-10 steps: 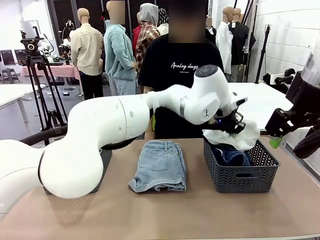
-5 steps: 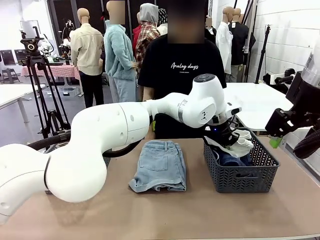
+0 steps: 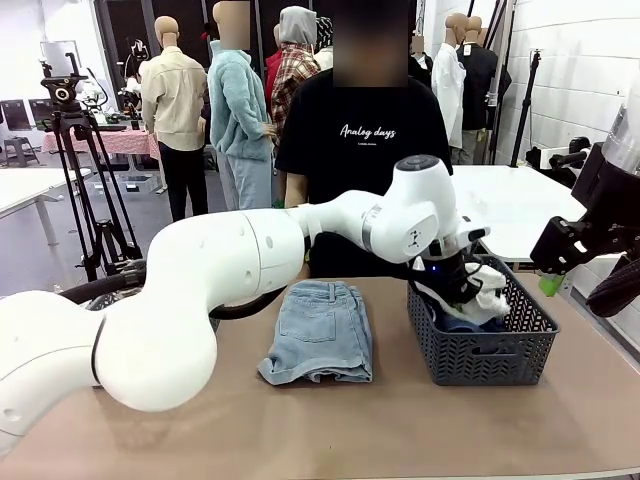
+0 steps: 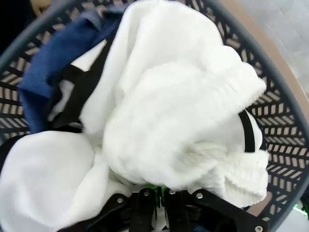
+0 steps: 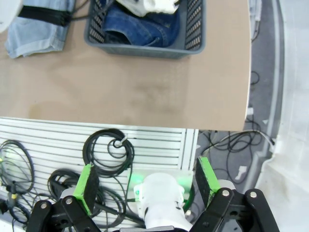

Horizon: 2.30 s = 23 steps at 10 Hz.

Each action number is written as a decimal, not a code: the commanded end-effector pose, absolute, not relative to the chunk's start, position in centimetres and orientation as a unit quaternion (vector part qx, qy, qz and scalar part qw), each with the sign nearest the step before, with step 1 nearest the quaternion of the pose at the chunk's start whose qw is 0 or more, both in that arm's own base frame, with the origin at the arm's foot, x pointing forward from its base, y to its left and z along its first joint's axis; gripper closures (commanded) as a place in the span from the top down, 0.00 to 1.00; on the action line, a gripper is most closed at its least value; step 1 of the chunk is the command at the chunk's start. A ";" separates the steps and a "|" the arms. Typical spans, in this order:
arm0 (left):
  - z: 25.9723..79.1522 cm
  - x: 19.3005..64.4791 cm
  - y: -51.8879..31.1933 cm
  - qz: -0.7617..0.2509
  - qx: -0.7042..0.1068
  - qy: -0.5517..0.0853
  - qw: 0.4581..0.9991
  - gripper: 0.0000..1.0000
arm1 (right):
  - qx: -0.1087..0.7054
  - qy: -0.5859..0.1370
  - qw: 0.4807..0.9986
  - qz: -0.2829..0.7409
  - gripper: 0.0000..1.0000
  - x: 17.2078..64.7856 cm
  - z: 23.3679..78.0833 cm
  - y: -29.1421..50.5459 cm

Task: Sort the tops and bottoms.
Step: Sort the clothes according to human instructions.

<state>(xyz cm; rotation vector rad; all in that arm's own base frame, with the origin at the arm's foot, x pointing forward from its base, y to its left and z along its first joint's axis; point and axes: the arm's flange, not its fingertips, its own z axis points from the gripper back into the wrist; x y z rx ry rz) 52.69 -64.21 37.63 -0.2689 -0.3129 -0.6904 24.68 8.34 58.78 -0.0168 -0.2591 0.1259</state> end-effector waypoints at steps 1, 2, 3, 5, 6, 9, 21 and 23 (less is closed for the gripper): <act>34.7 55.1 -67.5 -0.377 -0.103 -0.105 0.915 0.00 | -0.003 -0.127 0.990 0.065 1.00 24.7 58.8 8.4; 33.4 55.1 -67.9 -0.383 -0.095 -0.087 0.915 0.00 | -0.003 -0.127 0.990 0.065 1.00 24.7 58.8 8.4; 33.2 55.0 -68.0 -0.387 -0.094 -0.086 0.913 0.00 | -0.003 -0.127 0.990 0.065 1.00 24.7 58.8 8.4; 34.0 55.1 -68.0 -0.391 -0.101 -0.102 0.909 0.00 | -0.003 -0.127 0.990 0.065 1.00 24.7 58.8 8.4; 34.8 55.0 -68.0 -0.387 -0.101 -0.111 0.910 0.00 | -0.003 -0.127 0.990 0.065 1.00 24.7 58.8 8.4; 39.1 54.1 -68.7 -0.405 -0.098 -0.144 0.897 0.55 | -0.003 -0.127 0.990 0.065 1.00 24.7 58.8 8.4; 44.2 50.6 -65.3 -0.415 -0.115 -0.200 0.880 1.00 | -0.003 -0.127 0.990 0.065 1.00 24.7 58.8 8.4; 44.2 50.6 -65.3 -0.415 -0.115 -0.200 0.880 1.00 | -0.003 -0.127 0.990 0.065 1.00 24.7 58.8 8.4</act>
